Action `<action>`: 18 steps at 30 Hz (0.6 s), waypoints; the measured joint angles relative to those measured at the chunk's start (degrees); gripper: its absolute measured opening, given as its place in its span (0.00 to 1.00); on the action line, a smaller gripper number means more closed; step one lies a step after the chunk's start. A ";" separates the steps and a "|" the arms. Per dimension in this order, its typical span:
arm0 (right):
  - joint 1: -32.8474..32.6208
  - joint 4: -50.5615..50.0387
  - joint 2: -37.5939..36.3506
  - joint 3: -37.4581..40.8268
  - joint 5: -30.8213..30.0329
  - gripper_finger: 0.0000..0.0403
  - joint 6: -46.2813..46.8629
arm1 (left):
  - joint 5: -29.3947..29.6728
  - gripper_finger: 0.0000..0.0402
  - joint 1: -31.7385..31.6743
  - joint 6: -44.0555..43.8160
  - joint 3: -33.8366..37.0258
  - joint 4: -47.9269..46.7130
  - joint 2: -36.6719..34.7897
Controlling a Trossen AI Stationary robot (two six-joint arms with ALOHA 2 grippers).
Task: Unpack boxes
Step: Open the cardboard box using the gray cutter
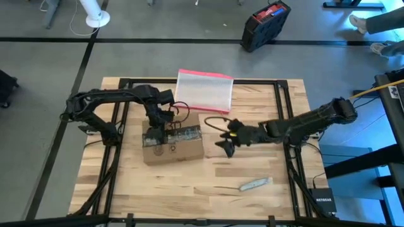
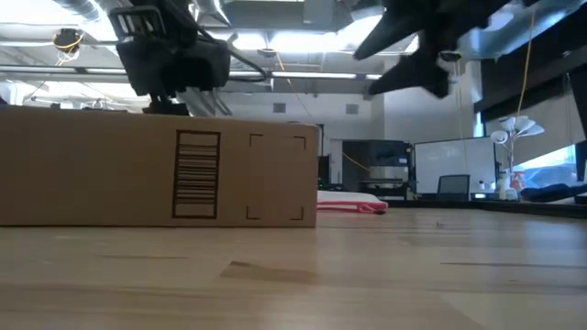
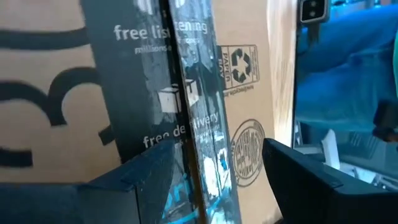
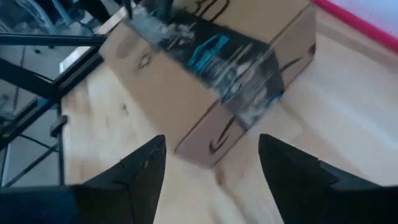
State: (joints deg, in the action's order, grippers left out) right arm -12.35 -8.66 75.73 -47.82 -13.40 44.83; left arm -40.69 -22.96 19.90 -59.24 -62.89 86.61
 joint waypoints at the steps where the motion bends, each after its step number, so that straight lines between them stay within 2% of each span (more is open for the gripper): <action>1: 1.27 1.78 1.08 -0.25 1.73 0.62 -1.85 | -0.21 0.59 0.56 0.03 0.00 0.28 0.00; 4: 3.55 6.93 5.37 -1.56 6.08 0.62 -7.70 | -1.00 0.59 1.95 -0.05 0.00 1.55 0.03; 6: 3.90 8.67 8.57 -3.43 6.66 0.62 -13.15 | -1.17 0.59 2.67 -0.40 0.00 2.33 0.07; 14: 8.90 6.38 19.53 -13.85 9.61 0.62 -29.48 | -2.62 0.59 5.20 -3.48 0.00 4.83 0.13; 18: 11.80 4.54 23.52 -17.88 14.56 0.62 -34.20 | -2.79 0.59 6.53 -4.92 0.01 6.38 0.13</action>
State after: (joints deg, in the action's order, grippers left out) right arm -0.55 -4.13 99.26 -65.71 1.16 10.64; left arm -43.47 -16.43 14.98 -59.23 -56.52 86.74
